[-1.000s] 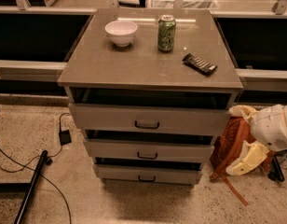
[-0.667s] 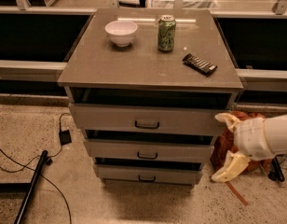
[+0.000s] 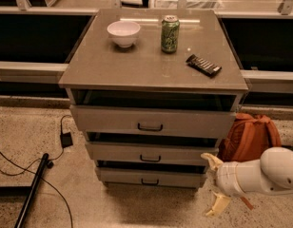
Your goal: Open bottom drawer
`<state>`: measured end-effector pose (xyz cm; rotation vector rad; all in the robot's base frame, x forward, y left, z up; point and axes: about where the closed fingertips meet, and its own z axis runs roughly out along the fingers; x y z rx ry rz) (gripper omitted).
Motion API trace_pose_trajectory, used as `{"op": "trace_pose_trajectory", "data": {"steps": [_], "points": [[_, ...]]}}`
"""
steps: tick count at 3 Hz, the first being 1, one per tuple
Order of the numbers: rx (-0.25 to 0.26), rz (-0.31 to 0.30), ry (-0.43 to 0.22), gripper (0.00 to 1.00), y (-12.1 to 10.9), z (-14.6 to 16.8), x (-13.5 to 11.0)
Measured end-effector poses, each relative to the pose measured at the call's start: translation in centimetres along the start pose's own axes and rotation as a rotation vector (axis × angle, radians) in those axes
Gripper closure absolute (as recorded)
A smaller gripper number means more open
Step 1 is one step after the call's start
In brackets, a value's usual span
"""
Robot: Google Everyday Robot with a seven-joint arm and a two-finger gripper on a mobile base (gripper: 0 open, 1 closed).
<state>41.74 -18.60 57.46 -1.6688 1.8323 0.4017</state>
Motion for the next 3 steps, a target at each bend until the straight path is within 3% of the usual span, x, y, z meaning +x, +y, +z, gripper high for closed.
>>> {"op": "trace_pose_trajectory", "data": {"steps": [1,2,3], "points": [[0.000,0.002,-0.002,0.00,0.1,0.7,0.5],[-0.017,-0.037,0.008,0.00,-0.2,3.8,2.1],[-0.043,-0.154,0.024,0.00,-0.1,10.3,6.1]]}}
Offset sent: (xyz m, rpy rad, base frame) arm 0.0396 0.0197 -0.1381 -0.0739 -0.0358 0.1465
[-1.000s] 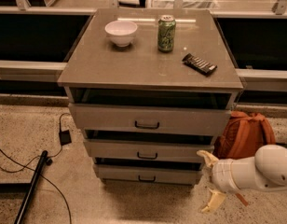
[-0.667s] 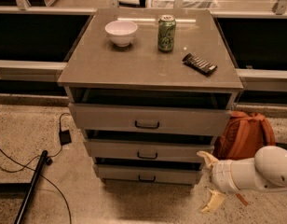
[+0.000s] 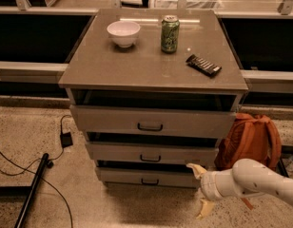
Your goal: Open bottom drawer
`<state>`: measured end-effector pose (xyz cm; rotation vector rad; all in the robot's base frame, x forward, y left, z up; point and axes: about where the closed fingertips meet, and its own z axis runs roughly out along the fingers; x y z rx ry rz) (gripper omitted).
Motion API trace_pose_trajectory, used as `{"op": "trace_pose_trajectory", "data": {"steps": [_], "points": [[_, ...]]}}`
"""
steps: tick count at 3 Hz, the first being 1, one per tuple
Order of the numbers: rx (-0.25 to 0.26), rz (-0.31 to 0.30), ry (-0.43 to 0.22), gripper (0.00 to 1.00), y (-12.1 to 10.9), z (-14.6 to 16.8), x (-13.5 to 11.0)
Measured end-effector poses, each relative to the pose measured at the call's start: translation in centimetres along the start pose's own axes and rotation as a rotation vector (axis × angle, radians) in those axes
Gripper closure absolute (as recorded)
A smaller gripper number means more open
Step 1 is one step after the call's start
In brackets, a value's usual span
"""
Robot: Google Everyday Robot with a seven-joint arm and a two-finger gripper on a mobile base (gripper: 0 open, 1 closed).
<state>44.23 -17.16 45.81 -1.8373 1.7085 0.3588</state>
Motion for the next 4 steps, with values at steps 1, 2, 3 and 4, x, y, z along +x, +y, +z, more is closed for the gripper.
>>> {"op": "trace_pose_trajectory", "data": {"steps": [1,2,3,4], "points": [[-0.008,-0.095,-0.013,0.00,-0.3,3.1,3.2],[-0.007,-0.111,-0.019,0.00,-0.5,3.5,3.4],[-0.034,-0.119,-0.063,0.00,-0.3,4.7,3.6],[-0.054,-0.134,-0.102,0.00,-0.6,9.6,6.9]]}}
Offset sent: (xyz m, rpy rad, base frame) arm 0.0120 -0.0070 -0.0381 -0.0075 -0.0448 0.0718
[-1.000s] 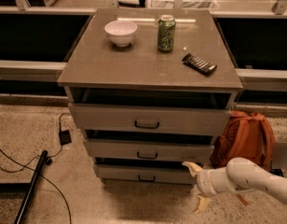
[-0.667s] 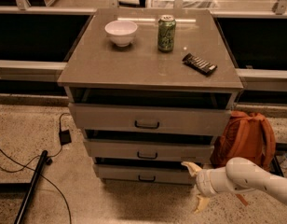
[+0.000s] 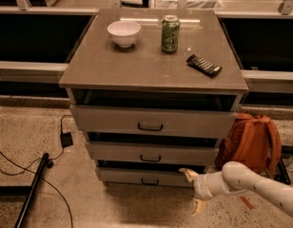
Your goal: Open bottom drawer
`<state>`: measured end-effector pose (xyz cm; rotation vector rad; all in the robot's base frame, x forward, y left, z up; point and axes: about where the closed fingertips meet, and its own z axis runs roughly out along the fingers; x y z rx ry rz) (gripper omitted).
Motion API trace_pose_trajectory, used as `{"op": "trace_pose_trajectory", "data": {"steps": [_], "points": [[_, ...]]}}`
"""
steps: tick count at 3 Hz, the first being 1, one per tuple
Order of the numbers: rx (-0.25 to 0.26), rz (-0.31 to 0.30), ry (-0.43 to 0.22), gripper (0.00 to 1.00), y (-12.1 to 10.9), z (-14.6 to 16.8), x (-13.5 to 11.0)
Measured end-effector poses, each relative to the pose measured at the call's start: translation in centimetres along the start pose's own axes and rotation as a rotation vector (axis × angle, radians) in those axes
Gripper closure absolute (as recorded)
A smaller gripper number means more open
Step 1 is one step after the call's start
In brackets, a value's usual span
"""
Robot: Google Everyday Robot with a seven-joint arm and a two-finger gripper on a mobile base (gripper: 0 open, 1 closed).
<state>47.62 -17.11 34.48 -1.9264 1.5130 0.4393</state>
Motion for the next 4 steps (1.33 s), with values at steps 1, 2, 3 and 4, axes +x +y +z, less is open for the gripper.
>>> {"op": "trace_pose_trajectory", "data": {"steps": [1,2,3,4], "points": [[-0.009,0.007,-0.011,0.00,0.3,4.2,4.1],[-0.003,0.017,-0.004,0.00,0.6,6.5,6.8],[0.037,0.055,0.055,0.00,-0.4,8.1,10.1],[0.070,0.087,0.090,0.00,-1.7,8.8,12.4]]}}
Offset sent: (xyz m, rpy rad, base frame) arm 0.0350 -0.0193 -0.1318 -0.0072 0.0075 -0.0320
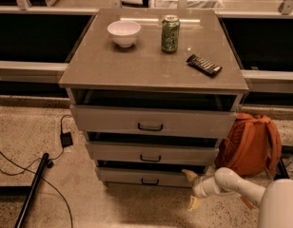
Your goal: Open bottom drawer
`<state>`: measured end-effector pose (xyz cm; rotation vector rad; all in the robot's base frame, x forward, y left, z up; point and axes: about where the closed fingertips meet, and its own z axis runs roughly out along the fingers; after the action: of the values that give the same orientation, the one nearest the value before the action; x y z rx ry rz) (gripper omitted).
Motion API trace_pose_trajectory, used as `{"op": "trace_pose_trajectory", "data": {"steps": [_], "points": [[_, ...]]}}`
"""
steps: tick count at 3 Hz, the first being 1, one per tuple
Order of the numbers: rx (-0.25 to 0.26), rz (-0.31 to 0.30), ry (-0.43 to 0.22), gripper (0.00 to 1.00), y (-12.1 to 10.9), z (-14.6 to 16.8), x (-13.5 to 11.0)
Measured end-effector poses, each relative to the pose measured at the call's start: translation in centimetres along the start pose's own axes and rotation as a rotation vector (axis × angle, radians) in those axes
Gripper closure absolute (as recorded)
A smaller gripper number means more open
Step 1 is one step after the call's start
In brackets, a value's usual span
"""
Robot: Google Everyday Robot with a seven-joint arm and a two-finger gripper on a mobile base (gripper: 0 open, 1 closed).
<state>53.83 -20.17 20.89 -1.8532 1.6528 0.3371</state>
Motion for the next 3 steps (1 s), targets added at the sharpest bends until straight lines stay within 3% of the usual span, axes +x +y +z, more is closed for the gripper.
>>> {"op": "trace_pose_trajectory", "data": {"steps": [1,2,3], "points": [[0.052,0.061,0.026,0.00,-1.4,0.8,2.0],[0.070,0.100,0.051,0.00,-2.4,2.1,3.3],[0.067,0.130,0.067,0.18,-2.4,3.2,4.1]]}}
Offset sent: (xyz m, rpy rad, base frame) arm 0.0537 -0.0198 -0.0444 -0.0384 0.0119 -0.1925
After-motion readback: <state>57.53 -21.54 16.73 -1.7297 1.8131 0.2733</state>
